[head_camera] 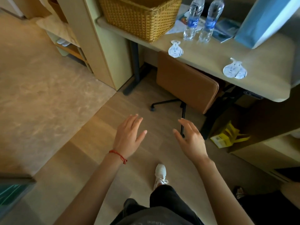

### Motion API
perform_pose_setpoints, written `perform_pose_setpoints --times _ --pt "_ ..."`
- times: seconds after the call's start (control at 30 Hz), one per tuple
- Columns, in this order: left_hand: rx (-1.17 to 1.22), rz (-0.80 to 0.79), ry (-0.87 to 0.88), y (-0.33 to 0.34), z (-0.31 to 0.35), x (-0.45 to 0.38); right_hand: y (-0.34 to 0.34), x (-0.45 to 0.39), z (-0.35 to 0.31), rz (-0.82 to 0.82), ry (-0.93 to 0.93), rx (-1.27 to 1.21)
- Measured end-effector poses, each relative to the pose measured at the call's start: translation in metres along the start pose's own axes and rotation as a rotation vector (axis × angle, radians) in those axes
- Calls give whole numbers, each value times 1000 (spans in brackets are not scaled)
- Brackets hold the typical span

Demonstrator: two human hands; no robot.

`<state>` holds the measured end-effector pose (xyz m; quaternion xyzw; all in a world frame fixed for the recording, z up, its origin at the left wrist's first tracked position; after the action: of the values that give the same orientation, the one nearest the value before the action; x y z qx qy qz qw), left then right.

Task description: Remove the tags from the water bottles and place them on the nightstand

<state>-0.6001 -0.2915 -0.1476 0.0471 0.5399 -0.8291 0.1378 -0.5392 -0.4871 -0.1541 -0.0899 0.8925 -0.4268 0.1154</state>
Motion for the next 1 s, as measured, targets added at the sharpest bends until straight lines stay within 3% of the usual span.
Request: perform_pose_setpoints --times 0.23,1.0 --pt "32 18 -2 22 25 -115 -35 -117 27 57 -51 19" --pt "263 4 228 90 39 -482 -66 -440 92 303 167 -4"
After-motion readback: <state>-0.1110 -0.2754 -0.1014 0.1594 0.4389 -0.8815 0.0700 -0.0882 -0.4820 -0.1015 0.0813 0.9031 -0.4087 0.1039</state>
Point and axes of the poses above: each hand's wrist, its own x-axis away from the middle knuckle, its own y-axis out of the palm, z = x × y, the point moved 9 cm from there along -x, towards the middle knuckle, and after that the axes turned 7 degrees about z, right-handed, at the moved point
